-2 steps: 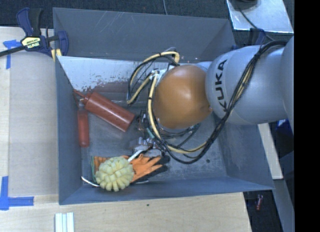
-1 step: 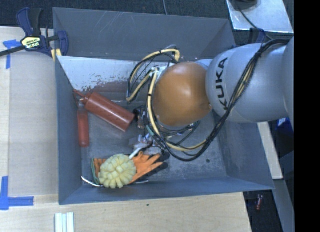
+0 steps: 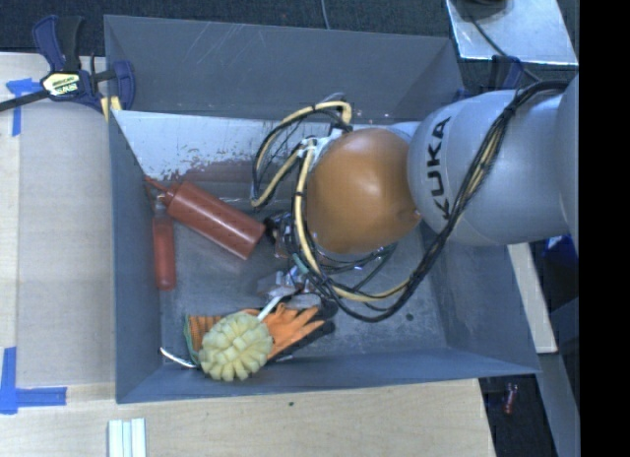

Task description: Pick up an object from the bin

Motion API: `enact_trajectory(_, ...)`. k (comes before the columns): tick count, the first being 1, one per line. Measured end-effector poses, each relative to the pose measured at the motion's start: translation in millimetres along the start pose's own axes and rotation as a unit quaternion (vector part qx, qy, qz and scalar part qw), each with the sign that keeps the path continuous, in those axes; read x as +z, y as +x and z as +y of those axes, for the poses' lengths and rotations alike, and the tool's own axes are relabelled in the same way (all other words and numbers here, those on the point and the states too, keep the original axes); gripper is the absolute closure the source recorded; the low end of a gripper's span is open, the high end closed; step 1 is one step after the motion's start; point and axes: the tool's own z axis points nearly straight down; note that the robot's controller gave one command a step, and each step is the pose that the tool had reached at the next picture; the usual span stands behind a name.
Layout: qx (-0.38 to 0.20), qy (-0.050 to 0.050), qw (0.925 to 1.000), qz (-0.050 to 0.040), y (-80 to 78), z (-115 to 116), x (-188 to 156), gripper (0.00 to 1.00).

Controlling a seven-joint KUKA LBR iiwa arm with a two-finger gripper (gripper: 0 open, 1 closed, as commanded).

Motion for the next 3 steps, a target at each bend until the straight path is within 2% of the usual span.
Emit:
enact_trajectory(1,-0.021,0.001,0.9998,-0.0016,2.2,-10.5,5.1,1.0)
enact_trajectory(2,-0.037,0.002,0.9993,-0.0031,9.6,-9.5,4.3,1.0)
enact_trajectory(3,-0.072,0.003,0.9974,-0.0027,7.3,-9.3,4.6,1.0)
